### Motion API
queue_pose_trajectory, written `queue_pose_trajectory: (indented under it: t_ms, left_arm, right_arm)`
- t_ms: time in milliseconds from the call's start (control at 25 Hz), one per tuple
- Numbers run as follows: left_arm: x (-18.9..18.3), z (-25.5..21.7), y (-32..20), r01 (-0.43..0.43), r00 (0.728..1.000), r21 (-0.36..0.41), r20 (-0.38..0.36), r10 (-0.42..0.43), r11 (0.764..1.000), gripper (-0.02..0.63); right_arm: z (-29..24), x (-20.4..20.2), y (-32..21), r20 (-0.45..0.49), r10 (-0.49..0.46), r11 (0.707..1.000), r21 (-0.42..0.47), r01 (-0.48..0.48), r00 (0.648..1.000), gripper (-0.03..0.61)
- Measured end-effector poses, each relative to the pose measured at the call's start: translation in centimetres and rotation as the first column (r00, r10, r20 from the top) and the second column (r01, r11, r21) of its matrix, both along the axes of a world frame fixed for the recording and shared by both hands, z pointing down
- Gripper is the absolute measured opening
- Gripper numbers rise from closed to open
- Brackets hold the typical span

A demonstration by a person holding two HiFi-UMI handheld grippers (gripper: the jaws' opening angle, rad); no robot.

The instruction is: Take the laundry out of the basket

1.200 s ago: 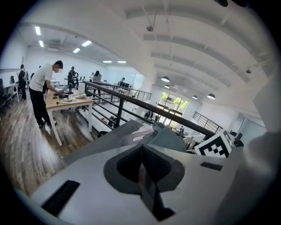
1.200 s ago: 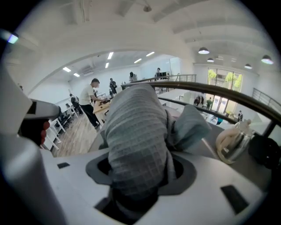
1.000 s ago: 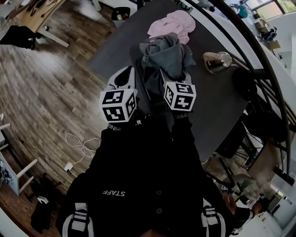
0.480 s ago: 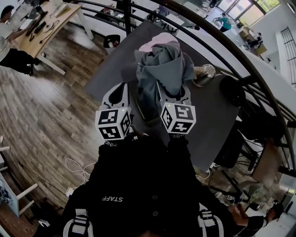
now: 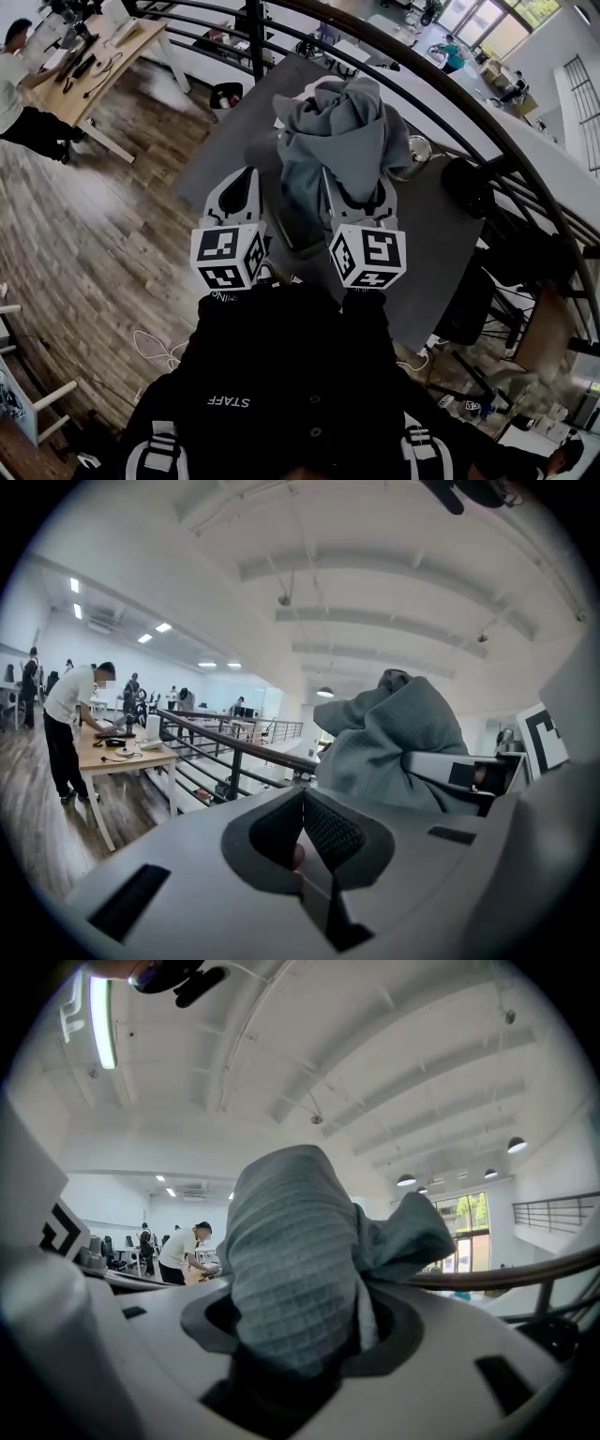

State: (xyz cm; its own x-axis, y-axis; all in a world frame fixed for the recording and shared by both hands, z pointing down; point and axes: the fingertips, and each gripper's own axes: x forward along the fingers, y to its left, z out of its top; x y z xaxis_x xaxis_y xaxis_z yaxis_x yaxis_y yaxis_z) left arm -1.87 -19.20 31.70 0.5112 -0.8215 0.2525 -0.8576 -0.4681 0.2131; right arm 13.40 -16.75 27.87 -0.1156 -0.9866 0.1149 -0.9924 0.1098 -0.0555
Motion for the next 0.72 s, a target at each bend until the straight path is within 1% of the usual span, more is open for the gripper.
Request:
queue_pose_trajectory:
  t_ms: [320,560,720]
  left_arm:
    - [1.3,-3.2,-0.2,-0.027,1.000,0.090,-0.005,0.028,0.996,0.002]
    - [2.0,-4.1,-0.3,-0.033,0.999,0.122,-0.001,0.034,0.992,0.002]
    - [2.1,-4.8,-0.8,-0.030,1.000,0.148,0.002,0.030,0.989,0.002]
  right_arm:
    - [-2.9,-0.2,1.0,-0.021,0.015,0.997,0.079,-0.014,1.000,0.275]
    - [-4.6,0.1,1.7,-0.017,0.027,0.990,0.137,-0.024,1.000,0.275]
    - [-5.0,0.4,1.4,-0.014,0.040,0.988,0.153,-0.037,0.999,0.275]
